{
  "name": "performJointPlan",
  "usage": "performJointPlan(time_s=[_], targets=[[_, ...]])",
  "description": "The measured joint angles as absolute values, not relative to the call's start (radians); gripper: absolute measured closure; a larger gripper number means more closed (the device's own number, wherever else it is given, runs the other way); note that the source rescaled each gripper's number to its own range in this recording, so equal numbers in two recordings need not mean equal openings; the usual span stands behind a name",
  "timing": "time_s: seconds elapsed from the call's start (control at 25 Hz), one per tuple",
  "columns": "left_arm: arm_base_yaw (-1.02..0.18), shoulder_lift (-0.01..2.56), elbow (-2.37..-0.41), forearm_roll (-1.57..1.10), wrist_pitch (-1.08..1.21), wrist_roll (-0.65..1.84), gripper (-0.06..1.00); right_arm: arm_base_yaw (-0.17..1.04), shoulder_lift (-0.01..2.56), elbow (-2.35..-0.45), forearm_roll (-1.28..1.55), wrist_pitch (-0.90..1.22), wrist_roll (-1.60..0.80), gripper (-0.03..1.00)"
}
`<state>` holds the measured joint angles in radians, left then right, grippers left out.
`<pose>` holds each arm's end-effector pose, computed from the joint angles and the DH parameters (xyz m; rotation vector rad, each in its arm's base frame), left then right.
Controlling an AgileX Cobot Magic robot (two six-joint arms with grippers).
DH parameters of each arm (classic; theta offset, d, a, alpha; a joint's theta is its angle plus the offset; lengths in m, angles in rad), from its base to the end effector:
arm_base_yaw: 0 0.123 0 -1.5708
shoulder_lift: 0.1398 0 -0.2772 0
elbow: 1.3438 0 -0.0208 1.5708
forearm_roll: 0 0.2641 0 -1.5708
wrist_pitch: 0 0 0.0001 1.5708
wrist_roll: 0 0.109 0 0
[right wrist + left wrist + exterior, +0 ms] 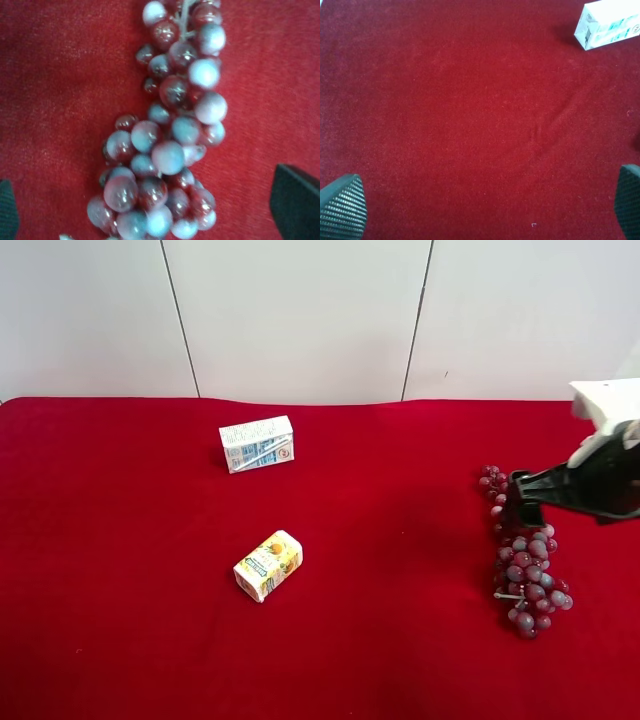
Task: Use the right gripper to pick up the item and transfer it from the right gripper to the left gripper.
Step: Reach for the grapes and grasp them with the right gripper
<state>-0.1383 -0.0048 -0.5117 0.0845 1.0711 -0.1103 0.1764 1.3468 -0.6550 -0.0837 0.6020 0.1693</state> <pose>0.0288 0.0041 0.2784 0.0232 2.0356 -0.0552 0.2418 0.0378 0.1645 -0.0934 2.7713 0.0057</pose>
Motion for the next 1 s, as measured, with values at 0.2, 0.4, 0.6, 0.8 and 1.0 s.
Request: performJointPlan(time_s=[0.2,0.4,0.6,0.8,1.0], targets=[[-0.138,-0.005,-0.512,0.084,1.071,-0.110,-0.06,0.176,1.486,-0.655,-0.083,0.534,0.180,-0.03],[-0.138,-0.005,-0.512,0.084,1.071,-0.110,-0.06,0.176,1.612,-0.655,-0.083,0.508,0.180,-0.03],[-0.138,-0.005,-0.512,0.084,1.071,-0.110,-0.06,0.176,1.703,-0.656,-0.083,0.484,0.180,-0.03],[-0.138,-0.005,-0.512,0.084,1.071,-0.110,-0.06,0.176,1.745,-0.656,-0.083,0.478,0.180,-0.03],[-0.138,-0.005,-0.512,0.084,1.071,-0.110,-0.06,0.176,1.746,-0.656,-0.083,0.480,0.180,0.41]])
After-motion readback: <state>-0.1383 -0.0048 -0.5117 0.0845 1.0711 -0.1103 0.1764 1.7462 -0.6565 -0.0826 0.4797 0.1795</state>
